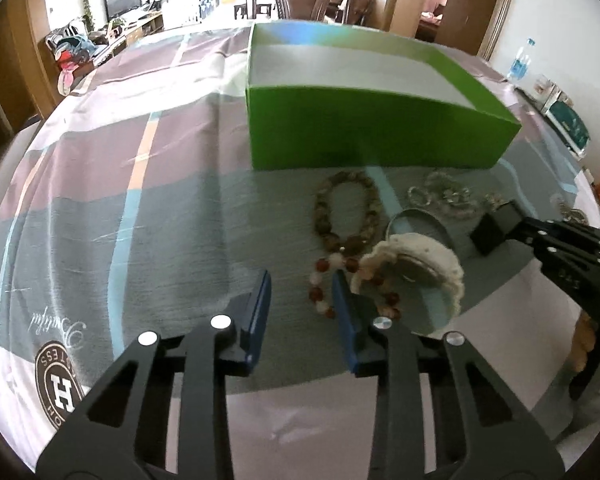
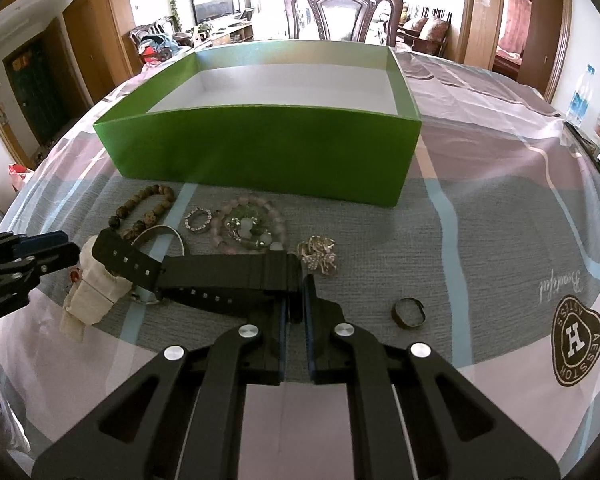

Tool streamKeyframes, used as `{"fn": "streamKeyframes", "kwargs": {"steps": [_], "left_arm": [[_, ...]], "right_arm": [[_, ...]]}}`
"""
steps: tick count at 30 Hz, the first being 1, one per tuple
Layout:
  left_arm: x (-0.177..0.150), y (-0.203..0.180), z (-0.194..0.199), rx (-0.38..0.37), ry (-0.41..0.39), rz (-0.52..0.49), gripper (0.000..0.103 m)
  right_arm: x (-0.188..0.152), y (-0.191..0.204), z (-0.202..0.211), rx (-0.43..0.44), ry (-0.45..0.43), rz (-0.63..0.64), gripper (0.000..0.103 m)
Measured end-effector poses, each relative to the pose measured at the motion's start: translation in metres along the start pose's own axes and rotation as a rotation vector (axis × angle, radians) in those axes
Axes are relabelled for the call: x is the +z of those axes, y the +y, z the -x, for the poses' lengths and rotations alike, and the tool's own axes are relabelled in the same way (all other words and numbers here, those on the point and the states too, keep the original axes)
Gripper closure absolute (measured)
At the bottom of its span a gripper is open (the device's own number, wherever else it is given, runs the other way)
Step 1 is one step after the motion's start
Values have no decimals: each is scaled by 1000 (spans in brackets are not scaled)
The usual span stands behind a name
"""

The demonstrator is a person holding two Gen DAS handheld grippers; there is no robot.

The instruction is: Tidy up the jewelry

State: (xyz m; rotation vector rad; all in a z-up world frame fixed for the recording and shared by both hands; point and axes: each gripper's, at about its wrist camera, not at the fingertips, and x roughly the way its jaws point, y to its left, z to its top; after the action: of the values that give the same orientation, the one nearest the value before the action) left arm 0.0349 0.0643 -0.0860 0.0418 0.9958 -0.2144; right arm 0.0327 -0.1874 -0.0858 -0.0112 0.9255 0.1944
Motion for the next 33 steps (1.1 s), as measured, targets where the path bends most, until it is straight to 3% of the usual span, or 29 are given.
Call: {"fn": "streamKeyframes", "kwargs": {"steps": [6, 9, 10, 15, 22, 28, 30, 31, 32, 33], "left_arm": [[1, -11, -13, 19, 19, -48, 73], [3, -12, -17, 28, 13, -54, 93], [4, -13, -18, 27, 10, -55, 94], [9, -13, -4, 3, -44, -28, 95], [16, -20, 48, 9, -178, -49, 95], [20, -19, 54, 36, -195, -36, 95], [20, -17, 53, 39, -191, -29, 95], [20, -16, 53, 39, -188, -27, 95], [19, -15, 52, 38, -186, -26, 95], [18, -13, 52, 37, -185, -24, 95]], "right_arm": [[0, 0, -2, -1, 8, 0, 95], [0, 1, -2, -2, 7, 2, 95], [0, 1, -2, -2, 7, 1, 95], [-1, 1, -2, -1, 7, -1, 95], [-1, -1, -1, -8, 1, -12, 95], [-1, -6, 14, 33, -44, -22, 95], [-1, -3, 17, 37, -29, 6, 83], [-1, -3, 18, 36, -26, 11, 57], [-2, -3, 21, 42, -32, 10, 40], [-2, -7, 25, 65, -36, 4, 39]]}}
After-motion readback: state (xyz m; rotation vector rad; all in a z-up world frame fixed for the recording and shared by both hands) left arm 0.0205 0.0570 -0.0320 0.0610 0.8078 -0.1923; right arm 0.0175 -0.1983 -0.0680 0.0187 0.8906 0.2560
